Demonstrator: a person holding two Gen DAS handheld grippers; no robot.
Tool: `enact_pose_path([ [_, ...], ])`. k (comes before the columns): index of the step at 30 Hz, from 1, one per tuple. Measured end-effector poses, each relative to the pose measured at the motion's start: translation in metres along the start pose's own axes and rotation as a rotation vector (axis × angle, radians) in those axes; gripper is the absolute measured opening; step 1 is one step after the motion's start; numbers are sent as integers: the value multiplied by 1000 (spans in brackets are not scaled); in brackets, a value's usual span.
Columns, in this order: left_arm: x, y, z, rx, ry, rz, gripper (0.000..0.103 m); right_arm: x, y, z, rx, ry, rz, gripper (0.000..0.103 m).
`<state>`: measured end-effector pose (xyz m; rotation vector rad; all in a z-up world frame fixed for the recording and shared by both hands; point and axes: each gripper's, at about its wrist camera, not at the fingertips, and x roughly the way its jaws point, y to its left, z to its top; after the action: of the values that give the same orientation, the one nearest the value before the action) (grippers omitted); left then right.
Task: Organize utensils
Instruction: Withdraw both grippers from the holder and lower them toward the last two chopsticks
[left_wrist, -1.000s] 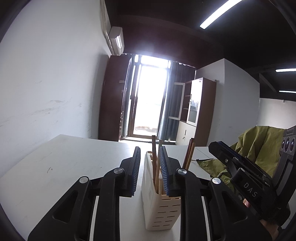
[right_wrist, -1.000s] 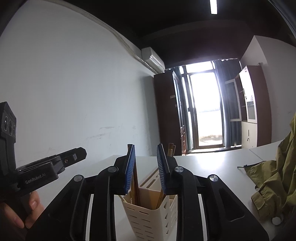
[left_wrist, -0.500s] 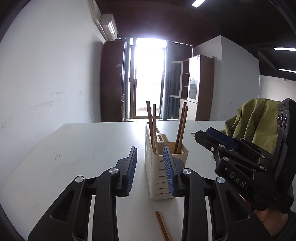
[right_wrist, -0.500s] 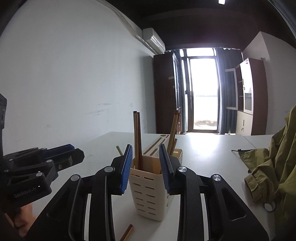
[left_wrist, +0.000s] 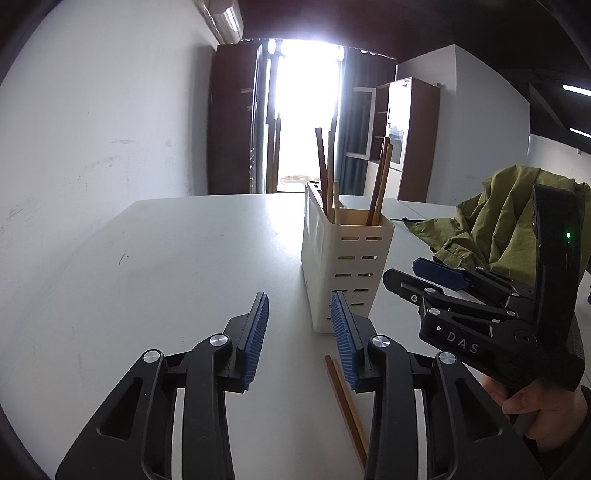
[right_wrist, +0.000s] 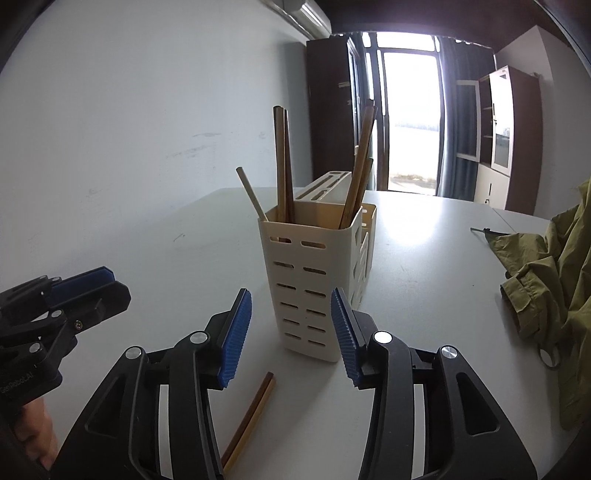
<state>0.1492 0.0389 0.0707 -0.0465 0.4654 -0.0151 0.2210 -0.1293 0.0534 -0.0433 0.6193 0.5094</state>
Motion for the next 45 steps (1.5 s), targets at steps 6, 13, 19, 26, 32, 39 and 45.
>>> enact_pose_path([
  [6, 4, 4, -10, 3, 30, -4, 37, 17, 1, -19, 13, 94, -14, 46],
  [13, 6, 11, -14, -6, 54, 2, 39, 45, 9, -39, 7, 231, -18, 46],
  [19, 9, 17, -14, -17, 60, 15, 39, 65, 15, -56, -17, 313, -37, 46],
  [26, 13, 19, -15, -26, 83, 12, 39, 73, 19, -66, -16, 372, -53, 46],
  [32, 14, 21, -16, -33, 88, 10, 39, 75, 25, -74, -26, 401, -39, 47],
  [39, 18, 20, -18, -28, 103, 8, 39, 73, 30, -78, -41, 427, -52, 49],
  [45, 28, 24, -22, -45, 148, 0, 39, 70, 32, -79, -65, 443, -62, 49],
])
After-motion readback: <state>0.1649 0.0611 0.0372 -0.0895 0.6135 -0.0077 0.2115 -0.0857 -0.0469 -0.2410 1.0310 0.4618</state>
